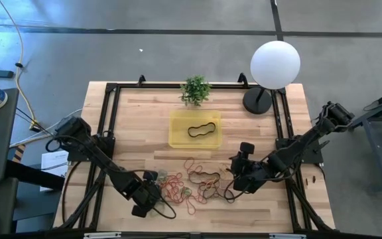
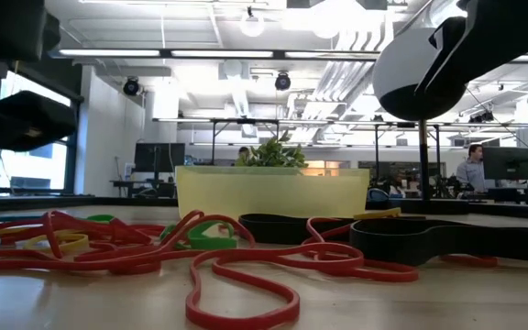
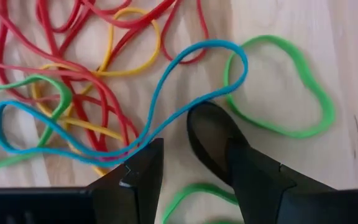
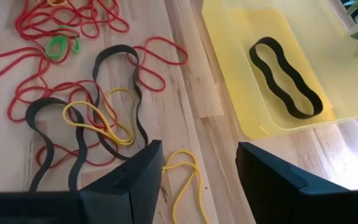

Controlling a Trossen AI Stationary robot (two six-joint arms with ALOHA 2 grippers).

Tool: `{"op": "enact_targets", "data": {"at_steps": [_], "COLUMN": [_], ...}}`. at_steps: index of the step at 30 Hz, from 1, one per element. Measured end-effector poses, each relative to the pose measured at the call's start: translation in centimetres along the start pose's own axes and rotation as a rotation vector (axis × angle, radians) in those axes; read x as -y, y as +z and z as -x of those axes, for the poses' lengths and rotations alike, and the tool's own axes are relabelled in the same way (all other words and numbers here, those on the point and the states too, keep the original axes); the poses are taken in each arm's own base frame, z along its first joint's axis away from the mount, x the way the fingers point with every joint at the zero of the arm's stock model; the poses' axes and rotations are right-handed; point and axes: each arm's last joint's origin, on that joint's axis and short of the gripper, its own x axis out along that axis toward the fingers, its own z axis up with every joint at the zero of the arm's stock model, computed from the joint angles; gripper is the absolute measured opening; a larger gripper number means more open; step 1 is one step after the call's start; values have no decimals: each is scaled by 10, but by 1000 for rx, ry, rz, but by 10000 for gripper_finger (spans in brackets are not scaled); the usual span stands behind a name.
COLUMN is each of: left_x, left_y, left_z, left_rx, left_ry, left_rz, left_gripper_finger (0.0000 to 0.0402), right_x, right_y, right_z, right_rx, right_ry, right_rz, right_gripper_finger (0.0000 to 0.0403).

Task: Pick and place rubber bands into bin
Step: Put the black rubber band into the yellow bin

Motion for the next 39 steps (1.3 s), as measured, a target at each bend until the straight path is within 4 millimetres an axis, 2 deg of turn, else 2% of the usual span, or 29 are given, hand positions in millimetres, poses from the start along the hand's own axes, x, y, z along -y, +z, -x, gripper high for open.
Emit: {"op": "enact_targets", "data": {"at_steps": [6,9,13,15,18,22,29,32,39], "left_x": [-1,-1,-1,-1,-3,-7,-12,-12,-6], "left_y": [-1,-1,-1,-1,-2,-4,-2,-4,-2], "left_z": [0,0,2,5,12,27,52,51,29], "left_rx": [-11,-12,-8,-3,-4,0,87,56,18], "left_ry": [15,15,12,10,14,37,48,38,6], "left_rz": [-14,-27,-53,-59,-59,-70,-111,-130,-179], "left_gripper_finger": [145,104,23,9,18,4,3,17,73], "right_x": [0,0,0,0,0,-1,-1,-2,-2], "right_y": [0,0,0,0,1,1,2,3,3], "right_z": [0,0,0,0,0,0,0,0,0], "right_rx": [3,3,4,5,6,10,17,20,24], "right_ry": [1,1,2,2,3,5,13,20,23], "right_rz": [1,1,2,3,5,1,-13,-19,-20], "right_gripper_finger": [193,189,183,179,173,165,156,157,155]}}
